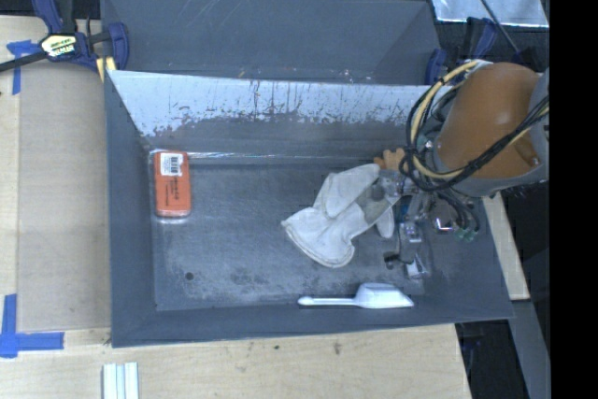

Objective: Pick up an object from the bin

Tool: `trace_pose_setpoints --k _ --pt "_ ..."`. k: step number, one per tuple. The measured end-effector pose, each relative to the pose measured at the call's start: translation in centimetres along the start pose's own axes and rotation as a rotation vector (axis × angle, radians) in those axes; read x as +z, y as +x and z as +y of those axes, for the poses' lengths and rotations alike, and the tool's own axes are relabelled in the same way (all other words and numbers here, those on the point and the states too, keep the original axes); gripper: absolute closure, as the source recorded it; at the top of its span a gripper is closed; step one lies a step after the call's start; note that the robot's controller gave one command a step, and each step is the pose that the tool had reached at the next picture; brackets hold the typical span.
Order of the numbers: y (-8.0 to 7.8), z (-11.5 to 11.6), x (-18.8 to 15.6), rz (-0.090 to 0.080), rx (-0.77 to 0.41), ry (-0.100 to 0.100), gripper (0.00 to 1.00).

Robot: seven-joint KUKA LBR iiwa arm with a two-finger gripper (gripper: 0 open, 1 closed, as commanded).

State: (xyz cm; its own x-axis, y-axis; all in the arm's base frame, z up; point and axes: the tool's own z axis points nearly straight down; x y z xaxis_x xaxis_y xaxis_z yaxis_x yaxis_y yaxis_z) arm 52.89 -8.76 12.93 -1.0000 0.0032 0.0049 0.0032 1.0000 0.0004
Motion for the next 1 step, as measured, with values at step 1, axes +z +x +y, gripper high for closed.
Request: trace_pose_setpoints --k 1 --pt "-0.20 0.03 -0.44 -0.008 -0.003 0.001 0.00"
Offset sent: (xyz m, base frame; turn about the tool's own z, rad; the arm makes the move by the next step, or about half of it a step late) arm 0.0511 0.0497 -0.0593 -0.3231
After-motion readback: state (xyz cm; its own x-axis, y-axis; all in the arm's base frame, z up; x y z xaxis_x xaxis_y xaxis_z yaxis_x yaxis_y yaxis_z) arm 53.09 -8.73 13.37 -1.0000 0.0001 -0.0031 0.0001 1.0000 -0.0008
